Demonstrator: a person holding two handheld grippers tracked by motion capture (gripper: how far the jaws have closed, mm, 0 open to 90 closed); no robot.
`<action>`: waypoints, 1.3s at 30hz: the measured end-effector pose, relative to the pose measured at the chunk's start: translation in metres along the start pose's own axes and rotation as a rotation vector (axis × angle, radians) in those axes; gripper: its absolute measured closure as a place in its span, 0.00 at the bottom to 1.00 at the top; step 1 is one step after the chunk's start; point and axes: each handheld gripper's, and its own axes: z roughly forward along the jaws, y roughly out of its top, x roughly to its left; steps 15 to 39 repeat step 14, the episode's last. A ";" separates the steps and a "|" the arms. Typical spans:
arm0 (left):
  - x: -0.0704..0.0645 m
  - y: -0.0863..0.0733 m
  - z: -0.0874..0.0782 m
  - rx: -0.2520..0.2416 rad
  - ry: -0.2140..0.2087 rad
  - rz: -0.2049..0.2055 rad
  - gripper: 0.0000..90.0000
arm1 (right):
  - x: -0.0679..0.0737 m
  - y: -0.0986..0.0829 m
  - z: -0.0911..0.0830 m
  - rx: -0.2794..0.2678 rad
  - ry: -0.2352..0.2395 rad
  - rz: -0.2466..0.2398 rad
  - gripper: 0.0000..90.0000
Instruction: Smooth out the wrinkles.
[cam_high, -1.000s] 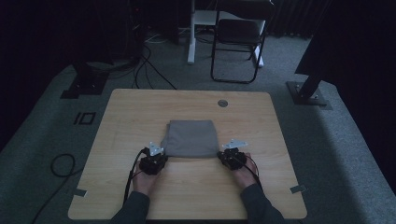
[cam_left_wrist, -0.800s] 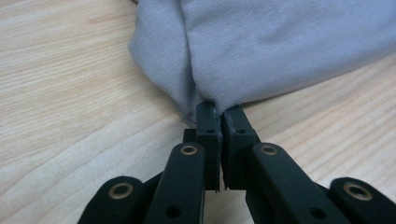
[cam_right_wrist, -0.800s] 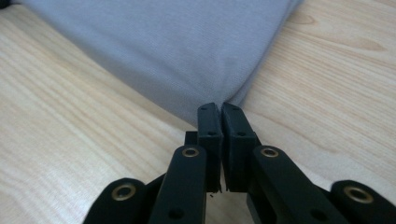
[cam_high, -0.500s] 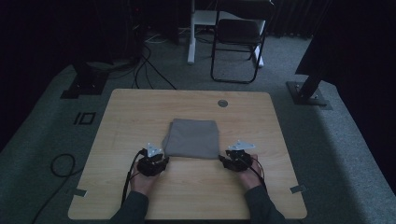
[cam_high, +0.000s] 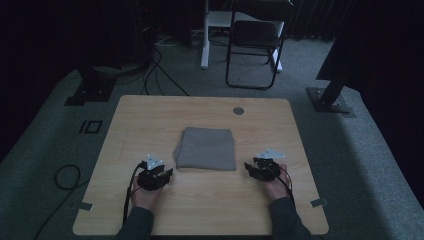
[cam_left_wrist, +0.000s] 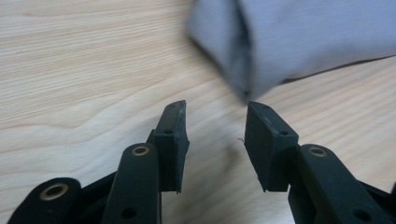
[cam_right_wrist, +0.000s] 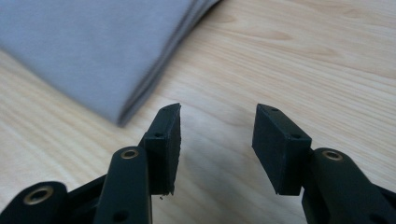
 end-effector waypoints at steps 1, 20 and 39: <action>0.003 0.000 0.000 -0.001 0.002 -0.015 0.65 | -0.002 0.000 0.000 -0.004 -0.005 0.004 0.58; 0.029 -0.002 -0.003 -0.023 0.055 -0.130 0.65 | -0.016 -0.005 0.000 -0.018 -0.049 0.043 0.57; 0.029 -0.002 -0.003 -0.023 0.055 -0.130 0.65 | -0.016 -0.005 0.000 -0.018 -0.049 0.043 0.57</action>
